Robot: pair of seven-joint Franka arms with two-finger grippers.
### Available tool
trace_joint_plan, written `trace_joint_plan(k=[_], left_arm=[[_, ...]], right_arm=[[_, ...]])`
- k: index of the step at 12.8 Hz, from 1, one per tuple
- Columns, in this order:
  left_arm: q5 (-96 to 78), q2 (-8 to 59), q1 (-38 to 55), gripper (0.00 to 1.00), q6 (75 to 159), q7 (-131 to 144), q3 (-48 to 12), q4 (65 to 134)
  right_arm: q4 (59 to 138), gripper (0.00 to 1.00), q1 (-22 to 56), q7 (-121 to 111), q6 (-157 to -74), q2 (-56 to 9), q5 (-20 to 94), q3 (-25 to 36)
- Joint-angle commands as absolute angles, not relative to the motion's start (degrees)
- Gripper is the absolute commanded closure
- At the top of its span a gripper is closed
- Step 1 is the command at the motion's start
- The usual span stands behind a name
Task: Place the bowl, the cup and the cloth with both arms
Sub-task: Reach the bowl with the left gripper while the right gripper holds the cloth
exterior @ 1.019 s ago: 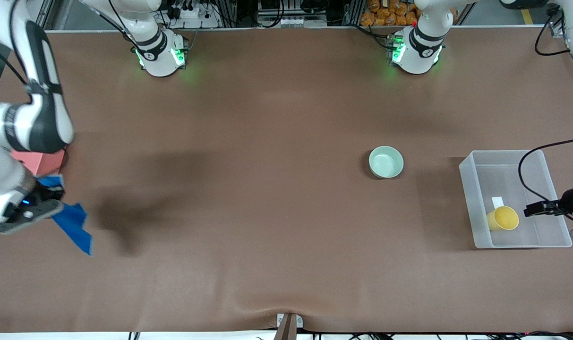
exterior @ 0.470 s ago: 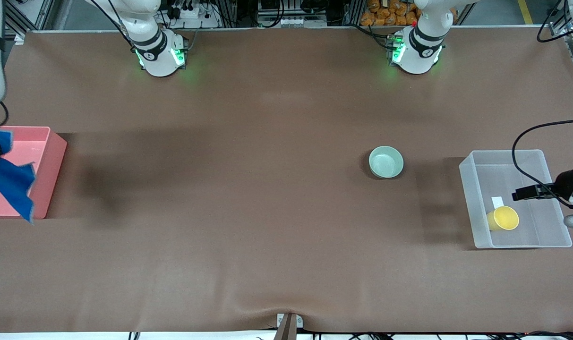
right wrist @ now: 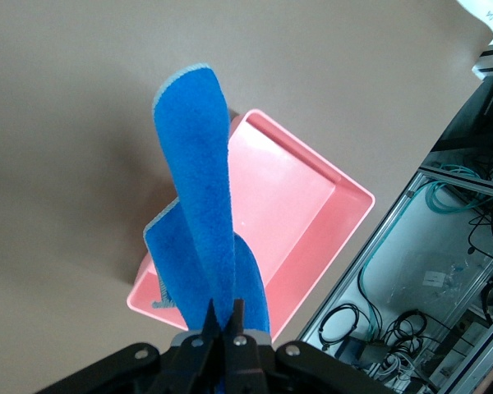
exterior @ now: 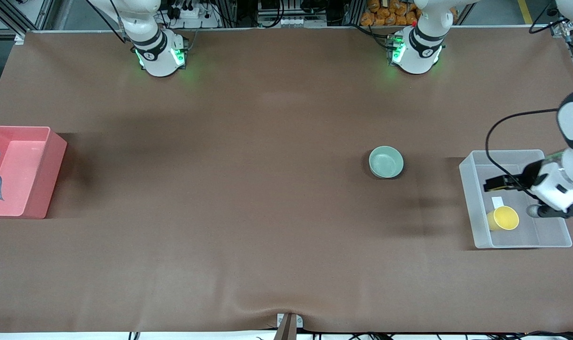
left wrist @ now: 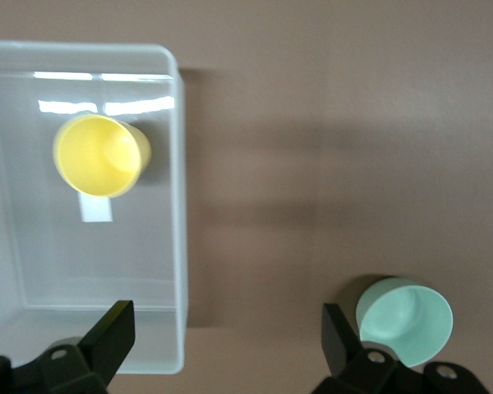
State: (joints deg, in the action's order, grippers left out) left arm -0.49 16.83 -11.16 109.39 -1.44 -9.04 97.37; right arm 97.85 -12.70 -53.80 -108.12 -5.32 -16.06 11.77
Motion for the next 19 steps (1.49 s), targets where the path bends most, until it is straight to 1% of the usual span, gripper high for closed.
trace_joint_plan(k=[1,2,4,5,6,7,8,10,13,14,16,19], left_arm=[[1.1,10.8,-11.4,0.0,117.0,5.5,-13.0,109.8],[1.5,10.9,-11.4,0.0,118.6,8.7,-15.1,111.1],[2.1,11.0,-11.4,0.0,119.4,11.9,-17.4,113.3],[2.1,11.0,-11.4,0.0,121.8,13.0,-18.4,115.5],[2.2,11.0,-11.3,0.0,126.2,14.7,-19.5,118.6],[2.3,11.2,-11.3,0.0,129.7,16.2,-20.4,121.1],[3.2,11.5,-11.3,0.0,131.5,17.9,-21.2,122.5],[5.5,11.8,-9.7,0.0,133.8,21.9,-21.5,125.4],[6.5,11.8,-8.4,0.01,138.9,25.6,-21.6,131.0],[6.5,11.8,-8.4,0.09,140.1,25.9,-21.8,132.2],[6.5,12.7,-7.7,0.12,142.9,26.0,-21.8,134.1],[6.9,13.6,-7.2,0.17,146.3,27.1,-21.8,136.2]], right_arm=[[98.8,1.0,-13.4,-59.7,-108.2,-5.0,-15.6,12.7],[98.7,1.0,-13.6,-62.3,-108.4,-5.4,-15.6,13.5],[98.7,1.0,-14.6,-65.6,-108.5,-6.5,-15.6,14.1],[98.7,1.0,-15.3,-66.4,-108.4,-7.3,-15.1,14.2],[98.7,1.0,-16.3,-66.9,-108.5,-8.3,-13.1,14.4],[98.6,1.0,-17.0,-69.4,-110.5,-9.7,-11.5,15.3],[98.7,1.0,-17.3,-73.5,-114.1,-11.1,-10.3,16.2],[98.6,1.0,-19.4,-77.1,-115.8,-13.0,-7.3,16.3],[98.1,1.0,-19.7,-78.6,-119.8,-14.8,-7.0,16.1],[96.6,1.0,-19.3,-80.4,-121.0,-15.2,-7.0,16.0],[94.7,1.0,-19.0,-81.1,-120.9,-15.9,-7.1,15.9],[94.7,1.0,-18.6,-81.1,-120.7,-16.0,-7.1,15.9]])
